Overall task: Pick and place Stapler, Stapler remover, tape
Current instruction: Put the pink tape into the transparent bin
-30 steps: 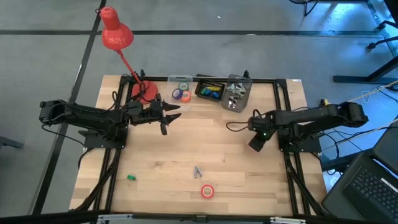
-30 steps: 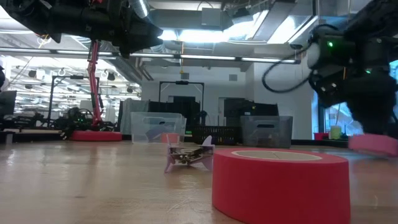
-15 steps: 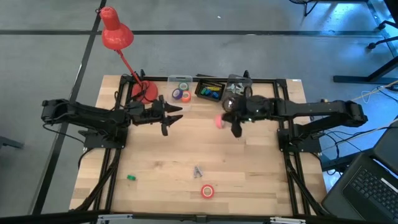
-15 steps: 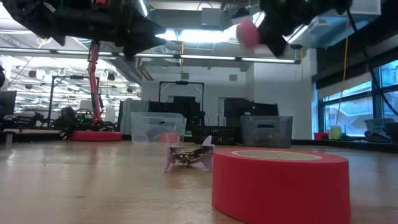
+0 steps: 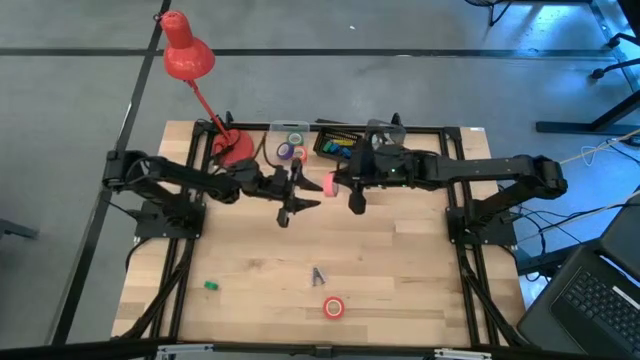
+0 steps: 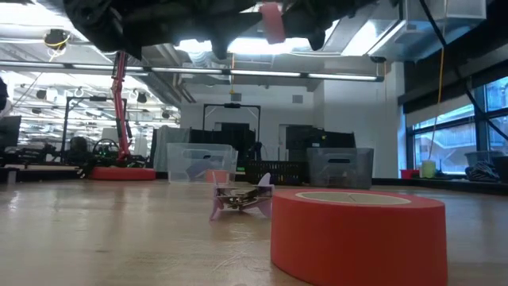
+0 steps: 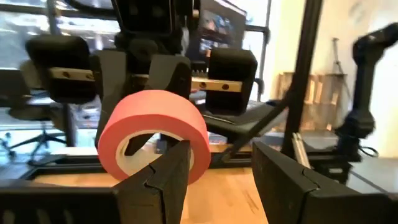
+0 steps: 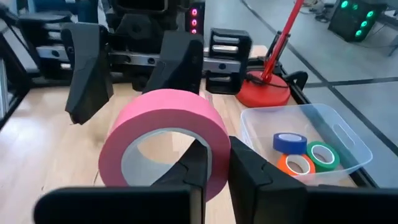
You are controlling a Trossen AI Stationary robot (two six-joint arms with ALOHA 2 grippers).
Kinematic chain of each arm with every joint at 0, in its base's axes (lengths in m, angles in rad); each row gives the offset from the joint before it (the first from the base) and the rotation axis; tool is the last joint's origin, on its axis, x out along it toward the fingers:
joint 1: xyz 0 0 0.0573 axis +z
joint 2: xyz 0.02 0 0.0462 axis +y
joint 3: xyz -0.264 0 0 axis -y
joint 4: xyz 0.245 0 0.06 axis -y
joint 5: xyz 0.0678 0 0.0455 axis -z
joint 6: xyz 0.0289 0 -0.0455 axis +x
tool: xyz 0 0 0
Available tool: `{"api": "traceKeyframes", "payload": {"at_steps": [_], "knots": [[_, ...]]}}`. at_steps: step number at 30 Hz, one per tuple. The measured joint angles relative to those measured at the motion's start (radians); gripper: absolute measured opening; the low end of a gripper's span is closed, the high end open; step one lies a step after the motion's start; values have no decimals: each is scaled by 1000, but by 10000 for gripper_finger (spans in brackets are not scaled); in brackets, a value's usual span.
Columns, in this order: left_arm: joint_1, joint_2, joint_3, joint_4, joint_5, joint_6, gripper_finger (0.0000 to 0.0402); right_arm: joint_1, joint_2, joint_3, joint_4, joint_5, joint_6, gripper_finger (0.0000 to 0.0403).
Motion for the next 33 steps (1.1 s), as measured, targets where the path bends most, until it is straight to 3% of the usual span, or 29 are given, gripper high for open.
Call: {"api": "traceKeyframes", "payload": {"at_steps": [8, 15, 29, 33], "knots": [[9, 18, 19, 4, 5, -2, 164, 0, -14, 9, -5, 17, -20, 36], [17, 21, 22, -22, -88, 2, 164, -1, -9, 13, 45, 5, -20, 36], [20, 21, 52, -9, -42, -5, 164, 0, 10, 13, 81, -20, -24, 36], [20, 21, 58, -30, -50, 5, 137, 0, 15, 12, 75, -20, -26, 36]]}}
